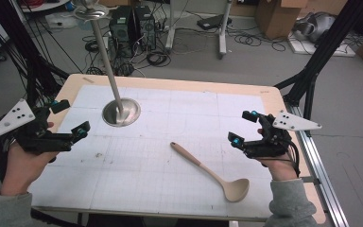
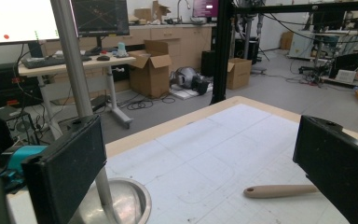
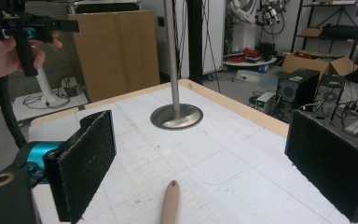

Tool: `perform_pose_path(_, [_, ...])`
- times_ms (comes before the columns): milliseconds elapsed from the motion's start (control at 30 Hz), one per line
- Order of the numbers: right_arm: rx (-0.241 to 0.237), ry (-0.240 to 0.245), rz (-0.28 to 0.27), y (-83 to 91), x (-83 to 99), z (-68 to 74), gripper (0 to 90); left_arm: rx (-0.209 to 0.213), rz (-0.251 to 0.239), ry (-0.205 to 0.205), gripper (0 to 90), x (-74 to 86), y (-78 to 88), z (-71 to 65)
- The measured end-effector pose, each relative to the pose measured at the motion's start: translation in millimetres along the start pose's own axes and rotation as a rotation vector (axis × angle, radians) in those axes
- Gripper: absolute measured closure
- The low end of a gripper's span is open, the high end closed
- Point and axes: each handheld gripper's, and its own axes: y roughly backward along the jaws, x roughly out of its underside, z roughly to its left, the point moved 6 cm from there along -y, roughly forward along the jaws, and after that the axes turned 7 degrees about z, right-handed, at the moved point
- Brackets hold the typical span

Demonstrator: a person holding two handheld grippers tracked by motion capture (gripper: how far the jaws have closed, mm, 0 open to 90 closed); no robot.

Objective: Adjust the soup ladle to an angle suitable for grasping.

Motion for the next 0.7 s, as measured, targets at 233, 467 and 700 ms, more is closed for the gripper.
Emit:
perform_pose_path(233, [0.004, -0.001, 0.005, -0.2, 0.5, -0.9, 7.4, 0.003, 0.011, -0.002, 2.9, 0.9, -1.6, -1.8])
perform_pose_path(467, [0.0, 0.005, 0.036, -6.3, 2.8, 1.8, 7.5, -0.001, 0.014, 0.001, 2.9, 1.0, -0.9, -1.8])
perform_pose_path(700, [0.011, 0.015, 0.088, -17.6, 9.0, 3.6, 7.5, -0.004, 0.018, 0.001, 2.9, 1.3, 1.1, -0.8])
